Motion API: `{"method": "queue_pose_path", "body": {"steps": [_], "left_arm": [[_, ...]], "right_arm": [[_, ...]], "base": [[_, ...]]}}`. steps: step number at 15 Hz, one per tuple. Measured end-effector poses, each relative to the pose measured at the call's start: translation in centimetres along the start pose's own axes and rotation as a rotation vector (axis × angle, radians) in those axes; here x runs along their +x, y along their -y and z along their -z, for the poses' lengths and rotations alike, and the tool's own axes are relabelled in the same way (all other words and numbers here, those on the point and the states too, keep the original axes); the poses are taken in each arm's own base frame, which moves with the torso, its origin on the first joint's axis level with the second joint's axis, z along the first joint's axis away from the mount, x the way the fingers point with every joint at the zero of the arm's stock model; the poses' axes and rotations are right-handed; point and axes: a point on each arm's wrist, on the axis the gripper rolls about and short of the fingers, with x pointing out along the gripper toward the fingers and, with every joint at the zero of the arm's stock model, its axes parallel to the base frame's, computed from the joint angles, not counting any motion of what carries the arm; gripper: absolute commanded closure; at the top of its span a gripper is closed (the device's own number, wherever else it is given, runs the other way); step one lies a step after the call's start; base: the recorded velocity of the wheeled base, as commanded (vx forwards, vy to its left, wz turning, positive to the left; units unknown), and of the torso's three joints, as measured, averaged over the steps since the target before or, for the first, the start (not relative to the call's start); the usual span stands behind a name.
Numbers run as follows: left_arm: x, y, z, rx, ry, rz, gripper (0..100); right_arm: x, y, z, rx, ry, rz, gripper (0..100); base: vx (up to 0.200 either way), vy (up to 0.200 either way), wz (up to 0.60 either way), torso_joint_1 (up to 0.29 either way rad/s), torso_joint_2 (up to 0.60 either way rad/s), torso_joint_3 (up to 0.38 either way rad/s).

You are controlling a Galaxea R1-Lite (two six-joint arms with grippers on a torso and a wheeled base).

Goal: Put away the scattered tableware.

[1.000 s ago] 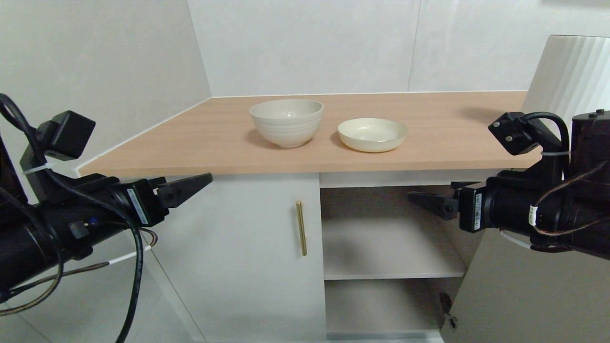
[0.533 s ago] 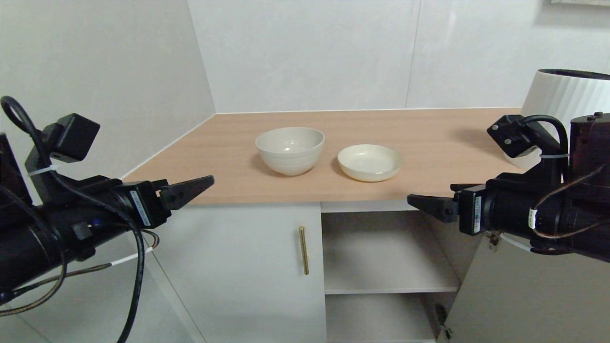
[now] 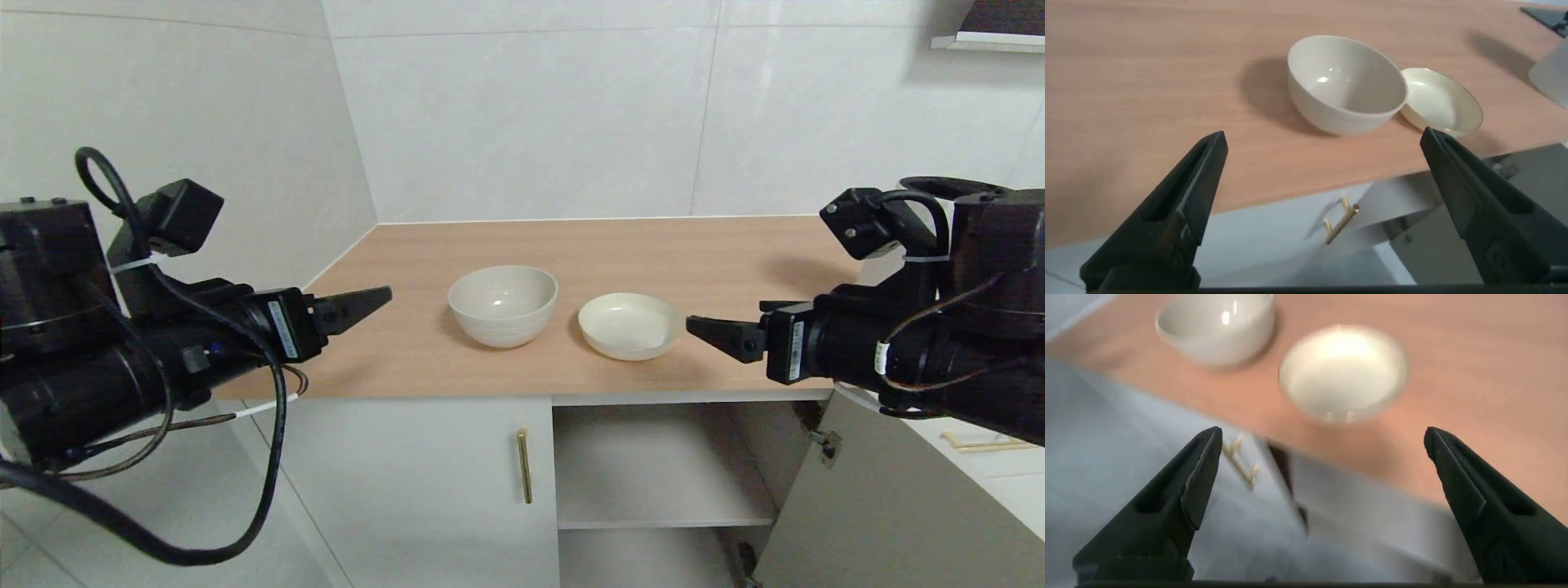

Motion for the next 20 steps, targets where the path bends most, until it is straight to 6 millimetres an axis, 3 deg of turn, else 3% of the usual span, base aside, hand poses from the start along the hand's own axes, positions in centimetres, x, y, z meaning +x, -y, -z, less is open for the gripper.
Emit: {"method": "queue_pose_path", "body": {"steps": [3,5,9,14,20], "left_arm": [[2.3,0.4,-0.6,-0.009,-0.102,-0.01,0],[3.4,0.8,-1.6,-0.017,-0.184,-0.025,0],[5.3,2.1,-3.4,-0.102,-0.203,-0.118,0],[9.5,3.8,-3.3,-0.211,-0.122,-0.304,0],[13.5,4.2,-0.8,-0.213,-0.187,-0.321,0]], "right_arm": [[1.9,0.6,-0.2,-0.041,0.025,0.033,0],[3.4,0.9,-1.8,-0.034,-0.028,0.085,0],[5.8,1.3,-4.3,0.17,-0.199,0.192,0],[8.8,1.4,-3.4,0.174,-0.216,0.294,0],[10.0,1.5,-2.3,0.168,-0.24,0.322,0]], "base": [[0.0,0.0,0.0,0.019,-0.04,-0.026],[0.0,0.0,0.0,0.0,0.0,0.0],[0.0,0.0,0.0,0.0,0.0,0.0],[0.0,0.0,0.0,0.0,0.0,0.0],[0.0,0.0,0.0,0.0,0.0,0.0]]}}
